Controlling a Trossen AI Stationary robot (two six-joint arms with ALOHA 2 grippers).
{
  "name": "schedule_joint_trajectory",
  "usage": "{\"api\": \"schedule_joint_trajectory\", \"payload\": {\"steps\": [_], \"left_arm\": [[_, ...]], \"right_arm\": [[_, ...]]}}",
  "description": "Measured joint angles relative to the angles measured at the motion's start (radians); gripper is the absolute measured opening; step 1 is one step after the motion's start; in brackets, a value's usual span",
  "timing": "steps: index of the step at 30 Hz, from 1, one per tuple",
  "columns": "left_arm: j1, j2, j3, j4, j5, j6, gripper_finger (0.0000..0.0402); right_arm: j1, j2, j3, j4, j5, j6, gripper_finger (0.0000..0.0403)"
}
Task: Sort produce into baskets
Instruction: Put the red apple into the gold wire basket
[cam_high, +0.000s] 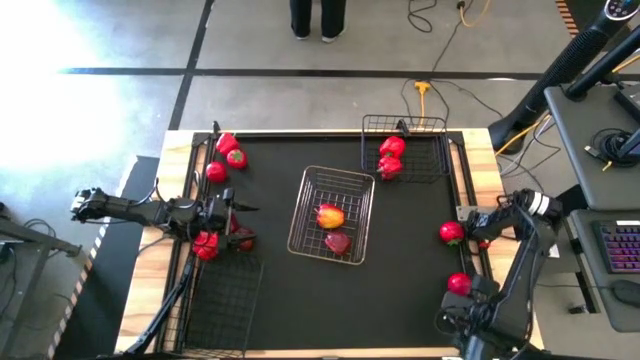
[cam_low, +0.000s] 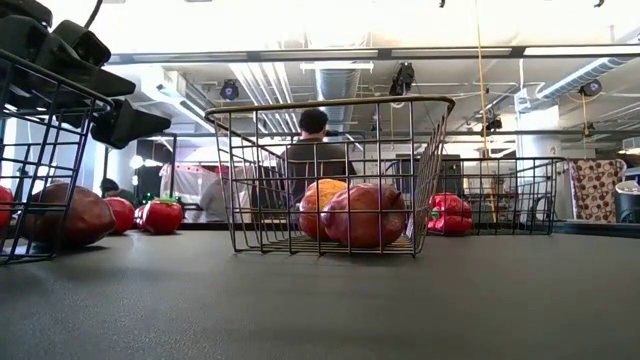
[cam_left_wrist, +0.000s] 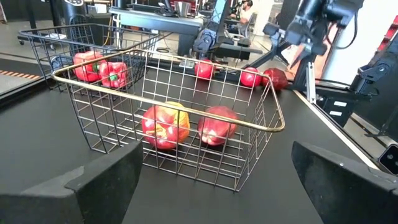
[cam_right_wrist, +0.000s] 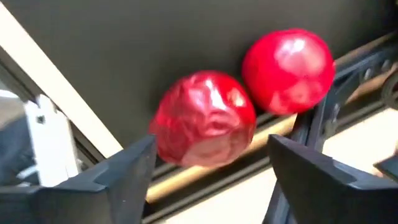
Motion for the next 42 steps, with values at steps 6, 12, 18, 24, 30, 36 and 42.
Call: {"api": "schedule_joint_trajectory", "payload": {"steps": [6, 12, 18, 24, 30, 36, 42], "left_arm": [[0.0, 0.0, 0.0, 0.0, 0.0, 0.0, 0.0393], [0.0, 0.0, 0.0, 0.0, 0.0, 0.0, 0.0393], [0.0, 0.0, 0.0, 0.0, 0.0, 0.0, 0.0393], [0.0, 0.0, 0.0, 0.0, 0.0, 0.0, 0.0393], [0.0, 0.0, 0.0, 0.0, 0.0, 0.0, 0.0393], [0.0, 0.0, 0.0, 0.0, 0.0, 0.0, 0.0393], [0.0, 0.0, 0.0, 0.0, 0.0, 0.0, 0.0393]], "right_arm": [[0.0, 0.097, 0.017, 0.001, -0.093, -0.118, 0.0373], [0.0, 0.13, 0.014, -0.013, -0.128, -0.193, 0.0382], [0.0, 0.135, 0.001, 0.017, -0.124, -0.207, 0.0382], [-0.001, 0.135, -0.006, 0.072, -0.03, -0.218, 0.0382], [-0.008, 0.135, -0.007, 0.077, 0.029, -0.21, 0.0382], [-0.01, 0.135, -0.007, 0.079, 0.057, -0.2, 0.0382], [-0.014, 0.135, -0.015, 0.078, 0.082, -0.119, 0.0382]]}}
